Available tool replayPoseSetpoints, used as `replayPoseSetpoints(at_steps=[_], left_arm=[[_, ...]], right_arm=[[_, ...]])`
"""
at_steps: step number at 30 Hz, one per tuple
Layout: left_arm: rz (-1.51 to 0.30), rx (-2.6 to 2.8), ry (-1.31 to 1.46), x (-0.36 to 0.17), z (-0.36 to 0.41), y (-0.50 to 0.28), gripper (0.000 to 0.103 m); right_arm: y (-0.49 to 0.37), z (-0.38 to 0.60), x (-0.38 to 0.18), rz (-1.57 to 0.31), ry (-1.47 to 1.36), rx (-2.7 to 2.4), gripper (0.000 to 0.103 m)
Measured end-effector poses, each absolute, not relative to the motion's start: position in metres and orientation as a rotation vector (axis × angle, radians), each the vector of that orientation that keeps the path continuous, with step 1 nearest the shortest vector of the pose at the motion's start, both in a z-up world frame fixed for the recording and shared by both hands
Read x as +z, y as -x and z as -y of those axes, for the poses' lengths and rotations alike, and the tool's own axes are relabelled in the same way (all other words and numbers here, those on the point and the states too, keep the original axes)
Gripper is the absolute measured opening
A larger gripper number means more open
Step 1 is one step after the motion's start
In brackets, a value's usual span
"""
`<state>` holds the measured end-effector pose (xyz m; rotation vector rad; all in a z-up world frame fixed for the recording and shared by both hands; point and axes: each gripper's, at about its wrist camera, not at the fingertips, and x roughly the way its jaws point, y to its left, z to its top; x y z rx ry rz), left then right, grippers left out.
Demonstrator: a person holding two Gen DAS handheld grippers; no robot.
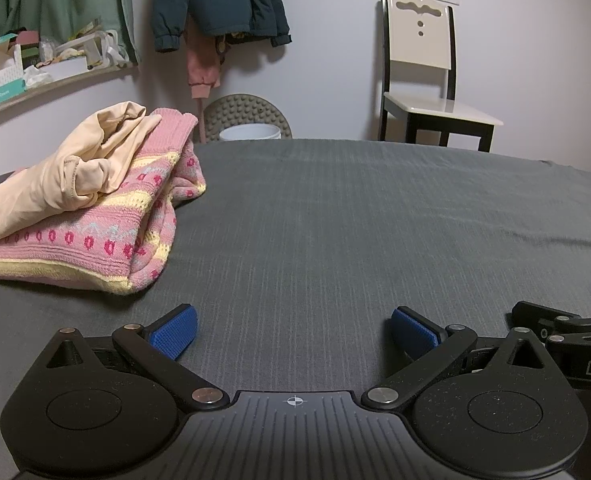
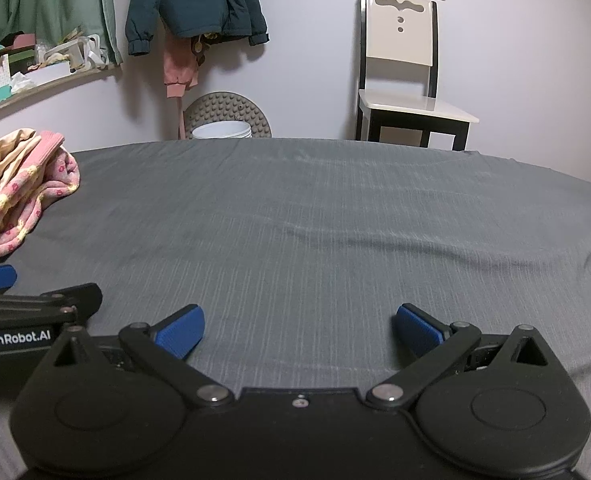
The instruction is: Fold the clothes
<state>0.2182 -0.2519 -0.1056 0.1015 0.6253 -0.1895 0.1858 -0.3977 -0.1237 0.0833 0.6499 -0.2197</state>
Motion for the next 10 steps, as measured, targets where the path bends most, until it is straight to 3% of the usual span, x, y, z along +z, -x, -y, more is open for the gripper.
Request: replayPoseSetpoints(at_steps=[10], left_arm=[[-0.624, -0.19, -0.097, -0.1071, 0.2533, -0.218, 0.103]], right_arm=[[-0.1867, 0.3977, -0.1237, -0.651, -0.081, -0.221, 0.103]])
